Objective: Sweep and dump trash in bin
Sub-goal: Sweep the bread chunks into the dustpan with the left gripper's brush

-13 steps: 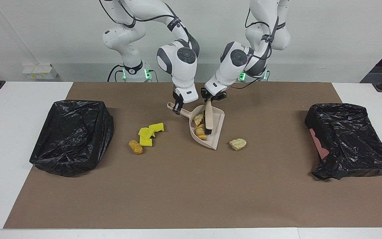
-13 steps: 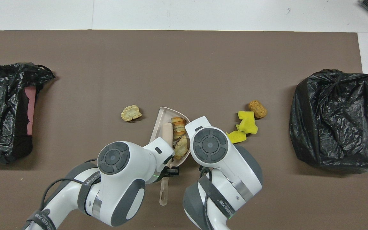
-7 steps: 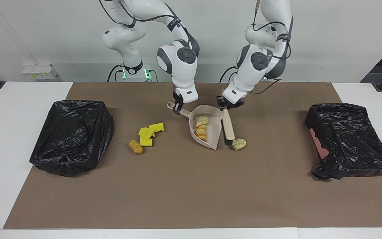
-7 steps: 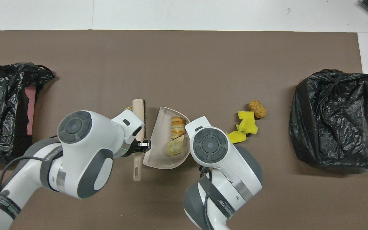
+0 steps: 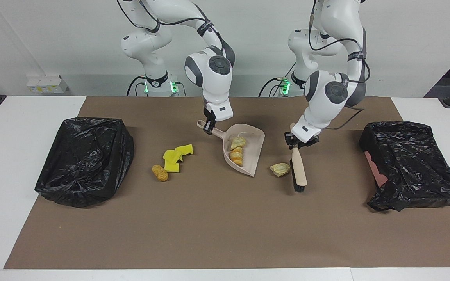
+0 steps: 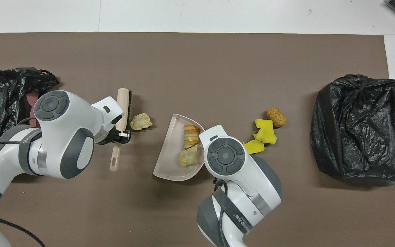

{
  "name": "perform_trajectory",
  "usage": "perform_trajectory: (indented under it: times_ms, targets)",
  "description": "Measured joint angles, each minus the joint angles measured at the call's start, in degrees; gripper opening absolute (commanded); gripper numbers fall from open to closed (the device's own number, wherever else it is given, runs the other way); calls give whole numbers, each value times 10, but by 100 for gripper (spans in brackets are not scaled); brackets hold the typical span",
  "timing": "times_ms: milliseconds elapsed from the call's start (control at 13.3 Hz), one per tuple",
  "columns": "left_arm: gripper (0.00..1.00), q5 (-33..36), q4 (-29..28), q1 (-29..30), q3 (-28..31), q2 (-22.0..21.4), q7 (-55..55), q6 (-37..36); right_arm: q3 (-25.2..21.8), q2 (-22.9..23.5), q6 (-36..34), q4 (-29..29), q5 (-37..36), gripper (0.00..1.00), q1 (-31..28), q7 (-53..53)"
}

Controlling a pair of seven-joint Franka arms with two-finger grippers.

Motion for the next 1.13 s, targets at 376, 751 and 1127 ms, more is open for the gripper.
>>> perform_trajectory:
  times_ms: [376,751,1127]
  targets:
    - [0,-9,-10,-36,-20,-3,50,-36,0,0,0,0,0,0,0,0]
    - [0,-27,-22,-150,-24,-32,-7,-53,0,0,0,0,0,0,0,0]
    - [0,-28,-8,-79,-6,-33,-37,-52,0,0,0,0,0,0,0,0]
